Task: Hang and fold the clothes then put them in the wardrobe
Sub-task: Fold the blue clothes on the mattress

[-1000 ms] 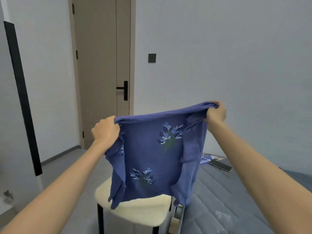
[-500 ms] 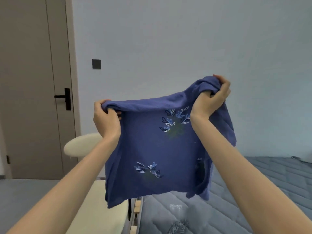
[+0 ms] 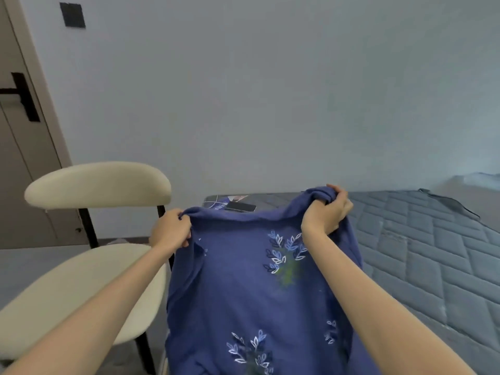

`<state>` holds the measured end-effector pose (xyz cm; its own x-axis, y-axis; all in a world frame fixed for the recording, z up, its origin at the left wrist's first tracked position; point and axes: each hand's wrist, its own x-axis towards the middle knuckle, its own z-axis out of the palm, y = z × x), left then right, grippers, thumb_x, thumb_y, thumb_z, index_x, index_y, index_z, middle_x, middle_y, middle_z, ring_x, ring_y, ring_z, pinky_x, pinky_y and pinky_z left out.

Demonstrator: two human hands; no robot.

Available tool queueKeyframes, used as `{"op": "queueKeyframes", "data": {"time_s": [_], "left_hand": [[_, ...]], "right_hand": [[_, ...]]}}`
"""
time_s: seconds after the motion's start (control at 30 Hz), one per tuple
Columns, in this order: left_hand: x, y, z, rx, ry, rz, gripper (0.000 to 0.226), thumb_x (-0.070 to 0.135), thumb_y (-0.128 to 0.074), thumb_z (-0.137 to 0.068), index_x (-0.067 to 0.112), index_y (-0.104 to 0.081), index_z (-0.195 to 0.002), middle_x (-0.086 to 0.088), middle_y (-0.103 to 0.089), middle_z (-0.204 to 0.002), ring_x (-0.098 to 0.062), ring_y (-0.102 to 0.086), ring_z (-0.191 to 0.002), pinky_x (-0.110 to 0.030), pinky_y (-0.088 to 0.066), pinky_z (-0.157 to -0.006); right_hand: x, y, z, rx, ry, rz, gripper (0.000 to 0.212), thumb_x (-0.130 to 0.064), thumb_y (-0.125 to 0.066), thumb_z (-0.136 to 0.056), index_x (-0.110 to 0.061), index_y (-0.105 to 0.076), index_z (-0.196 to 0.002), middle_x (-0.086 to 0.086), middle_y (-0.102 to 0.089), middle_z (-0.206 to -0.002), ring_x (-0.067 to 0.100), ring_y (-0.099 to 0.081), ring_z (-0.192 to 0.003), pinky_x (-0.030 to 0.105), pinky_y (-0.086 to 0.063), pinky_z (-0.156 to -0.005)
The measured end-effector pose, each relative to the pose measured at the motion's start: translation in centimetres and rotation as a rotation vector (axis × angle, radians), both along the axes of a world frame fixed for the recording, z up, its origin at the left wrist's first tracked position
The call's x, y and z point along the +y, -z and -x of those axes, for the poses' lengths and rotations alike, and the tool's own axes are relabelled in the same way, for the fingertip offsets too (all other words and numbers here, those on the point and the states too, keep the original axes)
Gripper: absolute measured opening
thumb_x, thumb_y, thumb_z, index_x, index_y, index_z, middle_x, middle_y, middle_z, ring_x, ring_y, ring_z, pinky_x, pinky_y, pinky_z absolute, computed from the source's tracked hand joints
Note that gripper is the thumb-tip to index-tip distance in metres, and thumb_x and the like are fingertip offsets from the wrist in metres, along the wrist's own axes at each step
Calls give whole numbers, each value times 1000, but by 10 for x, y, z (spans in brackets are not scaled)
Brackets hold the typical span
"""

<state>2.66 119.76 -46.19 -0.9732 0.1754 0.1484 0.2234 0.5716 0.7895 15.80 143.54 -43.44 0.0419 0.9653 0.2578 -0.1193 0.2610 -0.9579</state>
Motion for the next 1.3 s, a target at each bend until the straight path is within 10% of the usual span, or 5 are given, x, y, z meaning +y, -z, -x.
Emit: {"op": "queueKeyframes", "data": {"time_s": [0.3, 0.7, 0.93, 1.2, 1.3], "left_hand": [[73, 64, 71, -450, 6, -254, 31, 6, -28, -96, 10, -46, -121, -14, -69, -80, -30, -65, -59, -28, -52, -46], [160, 108, 174, -373, 3, -330, 30, 10, -38, -99, 6, -49, -126, -17, -57, -119, -31, -58, -99, -38, -46, -86], [162, 144, 177, -491, 306, -374, 70, 6, -36, -101, 35, 5, -149, -5, -19, -156, -17, -24, -143, -25, -27, -107], [146, 179, 129, -359, 484, -95, 61, 0, -43, -96, 24, -22, -148, -9, -31, -151, -13, -36, -135, -32, -32, -110], [136, 184, 100, -264, 534, 22, 56, 5, -48, -95, 26, -32, -144, -1, -42, -141, -11, -42, -126, -22, -35, -96]], "right_hand": [[77, 73, 52, -102, -54, 132, 28, 1, -44, -93, -9, -63, -112, 16, -47, -125, 31, -55, -103, 29, -43, -83], [162, 100, 169, -204, -229, 111, 38, 0, -39, -92, -11, -59, -122, 14, -55, -127, 26, -55, -112, 27, -44, -90], [180, 156, 176, -732, -626, 13, 62, 3, -36, -94, -16, -20, -151, 10, -10, -159, 25, -7, -147, 34, -11, -117], [145, 185, 139, -881, -758, 33, 40, -4, -46, -91, -13, -53, -129, 11, -59, -113, 20, -59, -83, 24, -38, -68], [131, 187, 116, -905, -839, 1, 33, -8, -48, -93, -14, -58, -124, 5, -58, -120, 15, -55, -91, 22, -37, -71]]}}
